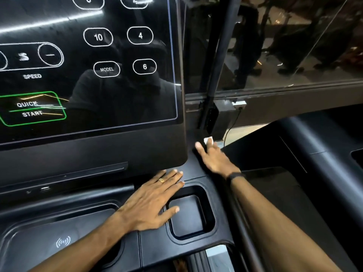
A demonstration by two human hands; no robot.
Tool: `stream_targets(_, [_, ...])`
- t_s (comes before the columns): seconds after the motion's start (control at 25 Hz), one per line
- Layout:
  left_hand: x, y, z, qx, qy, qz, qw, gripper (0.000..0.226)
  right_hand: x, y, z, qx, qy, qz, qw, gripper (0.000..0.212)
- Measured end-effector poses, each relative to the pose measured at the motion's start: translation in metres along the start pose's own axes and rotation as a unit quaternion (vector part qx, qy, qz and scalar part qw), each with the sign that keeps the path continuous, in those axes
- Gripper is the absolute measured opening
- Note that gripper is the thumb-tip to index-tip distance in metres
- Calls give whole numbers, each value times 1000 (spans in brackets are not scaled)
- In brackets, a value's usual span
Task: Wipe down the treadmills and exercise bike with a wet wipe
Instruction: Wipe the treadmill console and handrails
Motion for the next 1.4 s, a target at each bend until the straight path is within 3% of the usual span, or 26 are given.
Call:
stream_targets(0.12, [6,2,-4,-4,-2,20,1000,64,-27,-40,-1,31,57,20,998,90])
stream_targets(0.24, [10,6,-11,0,-6,33,999,63,-73,-5,26,28,170,-163,971,106])
stream_targets(0.36, [15,19,-11,-16,-18,41,999,69,-63,56,28,11,143,-266,953,104])
stream_targets(0.48, [18,24,-14,-16,-6,34,999,70,-23,36,13,18,136,-150,979,97])
stream_targets(0.6, [17,20,-18,1,20,19,1000,65,-29,-9,10,32,126,-45,990,90])
stream_targets(0.72, [15,28,-31,52,49,17,997,58,-79,0,26,56,163,-167,971,91])
stream_targets(0.88, [1,55,-52,132,70,-49,988,50,-98,93,51,15,130,-357,925,94])
stream_targets(0.92, [-4,59,-55,143,75,-71,984,47,-90,95,47,26,148,-352,924,96])
stream_targets(1.04, [-12,59,-60,159,90,-107,977,38,-64,42,28,56,206,-213,953,91])
stream_targets(1.12, [-12,59,-66,187,77,-115,973,36,-79,12,25,48,202,-165,964,83])
stream_targets(1.2, [-16,63,-75,225,52,-136,963,35,-116,17,32,83,143,-211,963,73])
stream_targets(1.28, [-20,67,-80,256,37,-157,953,32,-149,54,55,58,110,-287,950,73])
stream_targets(1.4, [-21,67,-83,282,42,-167,944,28,-159,133,80,3,131,-426,895,75])
Point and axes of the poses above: each hand's wrist, its own y-axis away from the middle knuckle, its own z-axis out of the palm, x = y × z, the point moved 10 cm from there along -y, towards the middle knuckle, and after that the axes turned 12 degrees about x, right-handed, at the moved point
